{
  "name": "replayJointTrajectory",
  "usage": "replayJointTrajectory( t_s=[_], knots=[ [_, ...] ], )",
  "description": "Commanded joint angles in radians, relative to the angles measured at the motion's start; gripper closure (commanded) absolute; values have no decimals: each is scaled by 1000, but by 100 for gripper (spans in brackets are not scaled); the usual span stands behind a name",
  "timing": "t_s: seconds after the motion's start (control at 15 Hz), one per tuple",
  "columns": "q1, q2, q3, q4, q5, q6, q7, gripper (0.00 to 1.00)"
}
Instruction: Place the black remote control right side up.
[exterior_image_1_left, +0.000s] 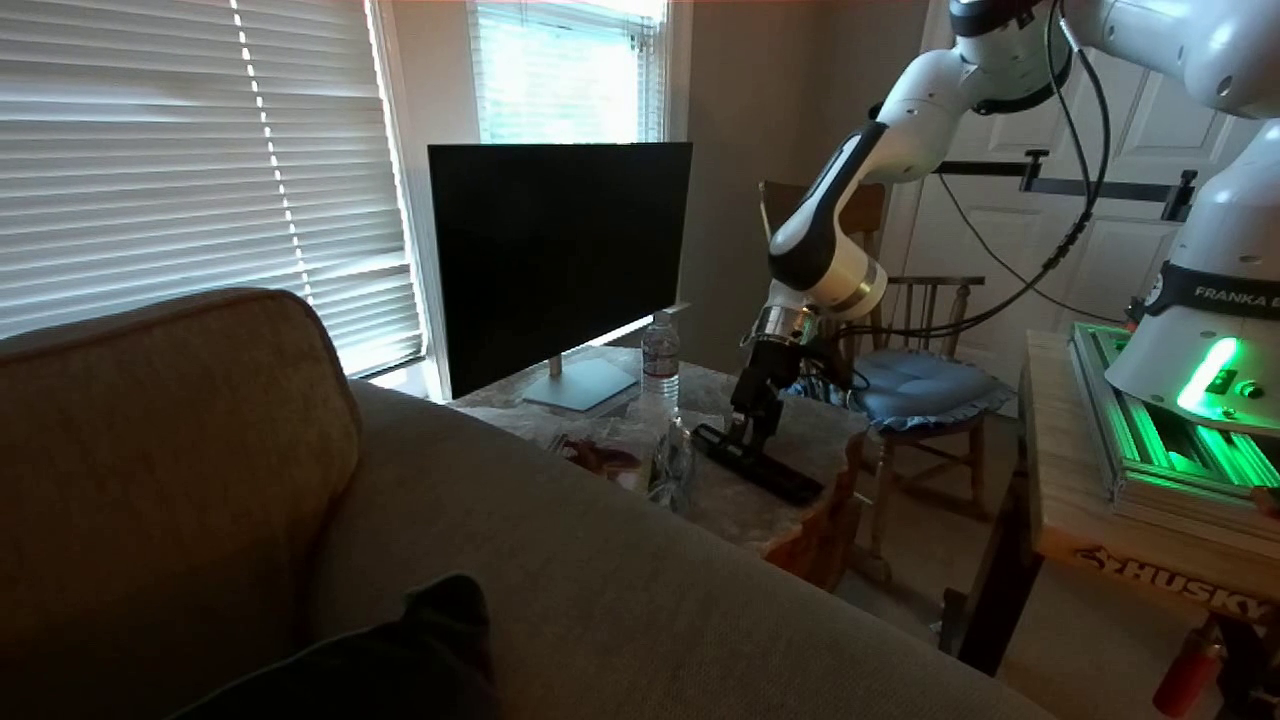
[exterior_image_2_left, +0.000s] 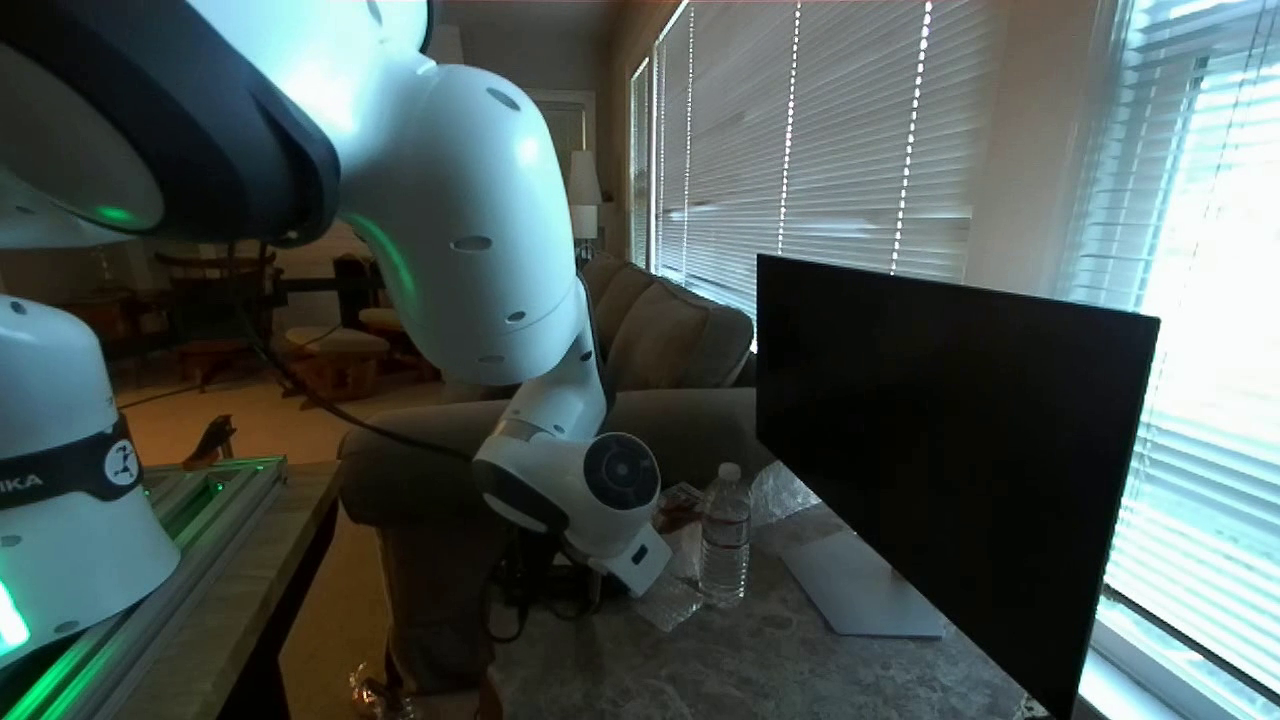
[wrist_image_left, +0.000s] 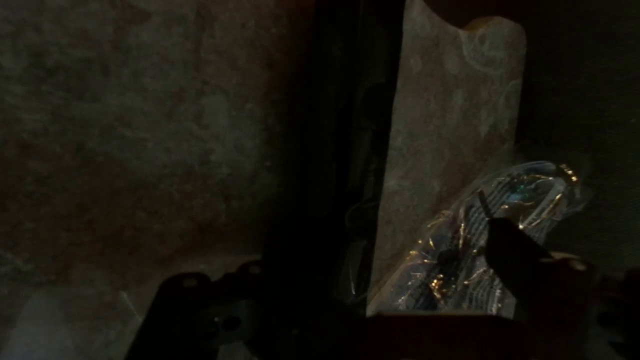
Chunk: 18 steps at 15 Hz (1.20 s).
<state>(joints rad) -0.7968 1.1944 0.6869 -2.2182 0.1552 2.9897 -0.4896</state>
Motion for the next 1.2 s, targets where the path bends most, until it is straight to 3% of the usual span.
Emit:
replayJointTrajectory(
  t_s=[0.0,0.53,1.13],
  knots=[
    [-41,25,48,-19,-59,-11,37,0],
    [-60,16,92,-72,-84,-13,34,0],
    [-33,15,101,-110,-181,-3,7,0]
  ],
)
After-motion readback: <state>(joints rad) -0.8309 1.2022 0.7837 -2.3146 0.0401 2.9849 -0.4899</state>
